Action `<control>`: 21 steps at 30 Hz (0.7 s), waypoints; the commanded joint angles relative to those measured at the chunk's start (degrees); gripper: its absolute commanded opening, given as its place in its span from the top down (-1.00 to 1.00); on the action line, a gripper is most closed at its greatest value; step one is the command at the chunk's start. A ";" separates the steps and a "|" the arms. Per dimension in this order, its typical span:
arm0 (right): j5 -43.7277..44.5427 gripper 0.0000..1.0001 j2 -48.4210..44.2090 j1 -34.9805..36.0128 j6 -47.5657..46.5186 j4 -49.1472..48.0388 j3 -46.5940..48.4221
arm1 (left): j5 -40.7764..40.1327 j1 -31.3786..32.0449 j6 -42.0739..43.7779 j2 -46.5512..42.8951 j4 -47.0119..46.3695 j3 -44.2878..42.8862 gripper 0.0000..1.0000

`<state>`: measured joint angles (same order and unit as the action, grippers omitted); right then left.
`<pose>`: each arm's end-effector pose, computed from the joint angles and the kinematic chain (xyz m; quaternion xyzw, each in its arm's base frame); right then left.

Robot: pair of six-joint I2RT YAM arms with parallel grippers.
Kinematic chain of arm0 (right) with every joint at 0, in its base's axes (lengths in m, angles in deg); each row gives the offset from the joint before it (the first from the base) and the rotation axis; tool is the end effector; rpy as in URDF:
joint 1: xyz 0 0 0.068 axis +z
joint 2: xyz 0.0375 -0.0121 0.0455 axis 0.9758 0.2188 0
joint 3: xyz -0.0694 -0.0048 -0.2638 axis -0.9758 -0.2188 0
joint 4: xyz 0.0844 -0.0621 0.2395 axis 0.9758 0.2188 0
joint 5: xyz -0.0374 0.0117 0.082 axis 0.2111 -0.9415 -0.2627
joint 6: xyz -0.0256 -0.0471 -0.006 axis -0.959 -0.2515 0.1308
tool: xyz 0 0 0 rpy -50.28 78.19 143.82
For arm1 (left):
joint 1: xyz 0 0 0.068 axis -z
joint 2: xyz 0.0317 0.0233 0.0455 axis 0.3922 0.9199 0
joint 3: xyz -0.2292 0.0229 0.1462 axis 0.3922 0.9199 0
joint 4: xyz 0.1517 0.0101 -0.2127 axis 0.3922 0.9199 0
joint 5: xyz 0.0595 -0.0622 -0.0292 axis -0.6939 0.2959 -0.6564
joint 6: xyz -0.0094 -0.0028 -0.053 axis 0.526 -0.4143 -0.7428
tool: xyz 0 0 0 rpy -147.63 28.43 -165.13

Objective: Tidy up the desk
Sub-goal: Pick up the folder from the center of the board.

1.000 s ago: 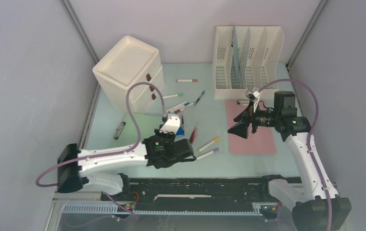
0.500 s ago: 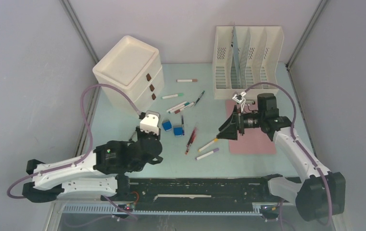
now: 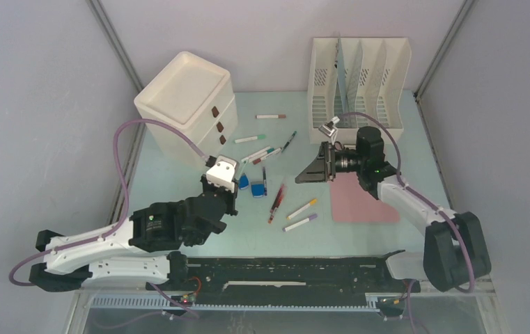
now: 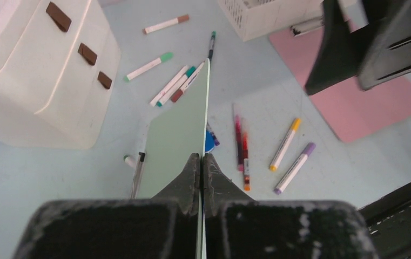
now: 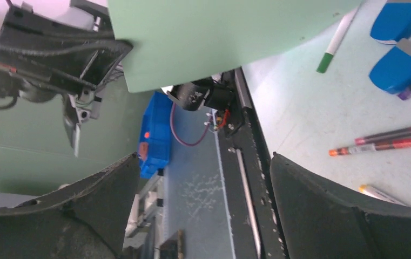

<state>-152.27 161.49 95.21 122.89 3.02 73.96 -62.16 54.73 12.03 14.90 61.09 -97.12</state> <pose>0.2484 0.1152 0.2748 -0.2199 0.7057 0.6380 0.2159 0.0609 -0.1496 0.3721 0.1647 0.7850 -0.1090 0.5871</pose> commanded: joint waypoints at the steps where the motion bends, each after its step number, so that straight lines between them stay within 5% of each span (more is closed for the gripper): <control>1: 3.60 -0.94 5.55 4.23 15.79 -13.94 3.26 | 0.79 0.40 5.91 -2.53 -11.94 2.35 1.00; 7: 11.38 -0.97 13.08 8.35 18.02 -5.32 10.49 | 3.72 0.40 5.98 -4.32 -15.77 6.43 1.00; 15: 15.87 -0.93 19.14 10.52 26.11 -9.27 13.76 | 7.65 0.40 4.78 -4.97 -18.32 10.25 1.00; 21: 16.10 -0.91 24.18 14.29 23.18 -2.41 15.12 | 9.36 0.40 4.25 -5.13 -19.59 11.69 1.00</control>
<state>-137.41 183.19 106.55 146.29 -3.62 87.03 -54.69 54.79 16.84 10.57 45.03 -85.76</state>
